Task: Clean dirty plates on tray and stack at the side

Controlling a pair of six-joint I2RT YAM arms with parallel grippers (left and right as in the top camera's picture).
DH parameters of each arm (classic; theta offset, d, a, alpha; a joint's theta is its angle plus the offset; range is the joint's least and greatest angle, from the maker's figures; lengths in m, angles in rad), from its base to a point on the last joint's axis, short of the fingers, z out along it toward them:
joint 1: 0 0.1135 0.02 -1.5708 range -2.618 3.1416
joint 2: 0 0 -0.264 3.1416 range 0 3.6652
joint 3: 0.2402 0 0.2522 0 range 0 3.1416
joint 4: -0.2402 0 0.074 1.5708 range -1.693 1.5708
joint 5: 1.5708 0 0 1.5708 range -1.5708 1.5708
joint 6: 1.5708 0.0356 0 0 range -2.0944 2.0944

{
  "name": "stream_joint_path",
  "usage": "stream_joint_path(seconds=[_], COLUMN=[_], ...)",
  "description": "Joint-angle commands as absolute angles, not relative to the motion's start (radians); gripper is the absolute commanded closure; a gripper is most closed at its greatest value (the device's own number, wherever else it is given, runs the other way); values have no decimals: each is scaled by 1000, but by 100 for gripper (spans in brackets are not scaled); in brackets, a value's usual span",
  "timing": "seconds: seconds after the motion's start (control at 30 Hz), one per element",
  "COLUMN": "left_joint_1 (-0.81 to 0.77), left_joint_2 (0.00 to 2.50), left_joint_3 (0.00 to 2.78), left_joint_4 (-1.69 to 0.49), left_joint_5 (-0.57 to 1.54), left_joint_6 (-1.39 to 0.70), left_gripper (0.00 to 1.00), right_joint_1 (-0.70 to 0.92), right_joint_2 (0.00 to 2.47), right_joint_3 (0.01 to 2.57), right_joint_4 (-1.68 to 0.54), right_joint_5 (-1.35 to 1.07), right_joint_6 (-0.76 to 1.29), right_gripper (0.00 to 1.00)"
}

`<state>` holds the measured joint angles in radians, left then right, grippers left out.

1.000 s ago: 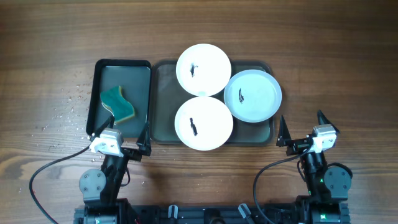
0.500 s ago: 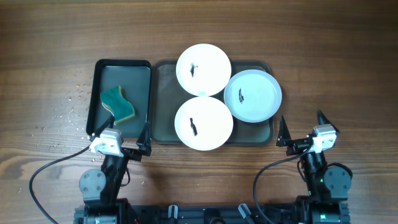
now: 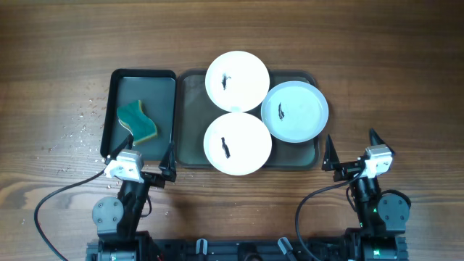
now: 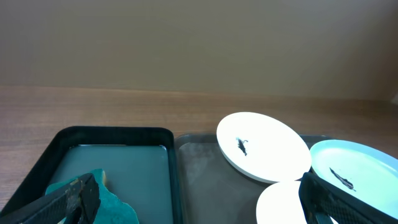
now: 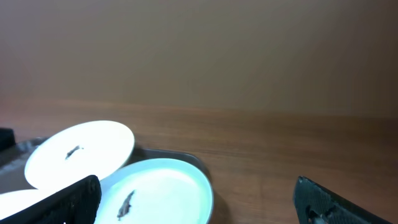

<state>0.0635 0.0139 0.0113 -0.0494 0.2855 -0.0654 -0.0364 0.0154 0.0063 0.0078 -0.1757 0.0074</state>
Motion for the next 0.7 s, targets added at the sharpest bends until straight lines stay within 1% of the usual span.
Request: stream_joint_path(seconds=[0.0,0.03,0.1,0.33,0.47,0.53,0.6,0.67], left_joint_1=[59,59,59,59,59,59,59,59], left_joint_2=[7,7,7,7,7,7,9,25], left_joint_3=[6,6,6,6,7,33,95,174], left_joint_4=[-50,-50,-50,-51,-49,-64,-109,-167], left_joint_5=[280,279,267,269,276,287,315,314], left_joint_6=[-65,-64,-59,-62,-80,-146,-189,-200], left_gripper=[0,0,0,0,0,0,0,0], right_joint_1=[-41,-41,-41,-41,-41,-42,-41,-42], right_joint_2=[14,14,14,16,31,36,46,74], right_joint_3=[5,5,5,5,7,31,91,175], right_joint_4=[14,14,14,11,14,13,-21,-70], right_joint_5=[-196,-196,-189,-169,-177,-218,-264,-263], right_joint_6=[278,339,394,399,387,329,268,265], right_gripper=[0,0,0,0,0,0,0,0])
